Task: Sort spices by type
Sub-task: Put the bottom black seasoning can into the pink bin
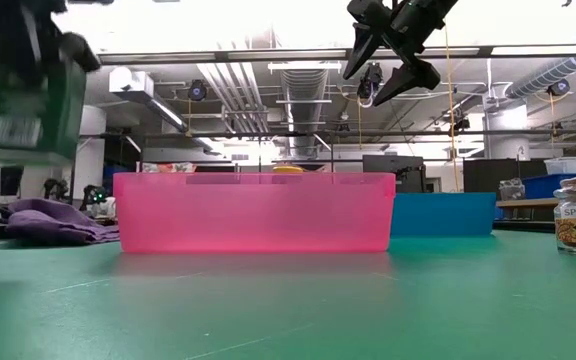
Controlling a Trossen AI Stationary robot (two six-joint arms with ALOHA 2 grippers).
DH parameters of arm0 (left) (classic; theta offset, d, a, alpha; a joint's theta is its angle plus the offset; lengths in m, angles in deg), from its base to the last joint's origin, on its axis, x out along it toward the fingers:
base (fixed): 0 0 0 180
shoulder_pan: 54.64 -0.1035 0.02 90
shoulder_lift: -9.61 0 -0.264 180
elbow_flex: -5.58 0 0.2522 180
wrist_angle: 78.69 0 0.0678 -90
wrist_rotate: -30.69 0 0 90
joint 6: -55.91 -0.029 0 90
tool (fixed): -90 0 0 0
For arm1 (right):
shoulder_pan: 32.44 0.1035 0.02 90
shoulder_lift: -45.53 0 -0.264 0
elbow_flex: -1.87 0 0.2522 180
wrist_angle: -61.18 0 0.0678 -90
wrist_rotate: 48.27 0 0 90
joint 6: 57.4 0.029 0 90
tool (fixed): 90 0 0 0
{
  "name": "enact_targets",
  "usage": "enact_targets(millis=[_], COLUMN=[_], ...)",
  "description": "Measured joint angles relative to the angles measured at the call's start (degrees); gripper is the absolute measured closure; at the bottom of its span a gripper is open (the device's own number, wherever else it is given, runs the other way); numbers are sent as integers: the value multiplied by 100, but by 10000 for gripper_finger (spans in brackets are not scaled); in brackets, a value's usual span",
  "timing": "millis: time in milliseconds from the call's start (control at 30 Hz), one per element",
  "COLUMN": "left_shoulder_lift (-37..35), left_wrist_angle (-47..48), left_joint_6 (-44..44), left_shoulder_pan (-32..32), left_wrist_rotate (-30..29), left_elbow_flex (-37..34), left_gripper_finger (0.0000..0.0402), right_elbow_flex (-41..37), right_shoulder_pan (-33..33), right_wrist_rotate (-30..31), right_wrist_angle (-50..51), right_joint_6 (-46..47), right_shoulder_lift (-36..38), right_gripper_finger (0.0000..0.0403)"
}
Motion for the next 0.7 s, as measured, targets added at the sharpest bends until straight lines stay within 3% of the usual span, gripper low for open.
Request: enact_targets(millis=[267,433,533,700], left_shoulder_lift=[56,353,561,1000], left_wrist_angle=[457,493,437,-220], left_joint_6=[-396,-1478,-2351,-3554], left_shoulder_pan=[-117,-888,-1573,-2721], left_wrist_rotate=[-495,-595,-351,541], left_elbow_flex=[1170,1603,1660,1576], left_gripper_finger=[293,293,293,293], right_elbow_flex=[1,0,0,0], right_shoulder_pan=[-1,-1,-4,-4], right_wrist_rotate=[4,-1,-7,30], right_wrist_angle=[-22,86,280,561], right_joint_6=[-36,-39,-39,-39], right_shoulder_lift=[0,15,96,353], right_gripper_finger=[51,51,51,51])
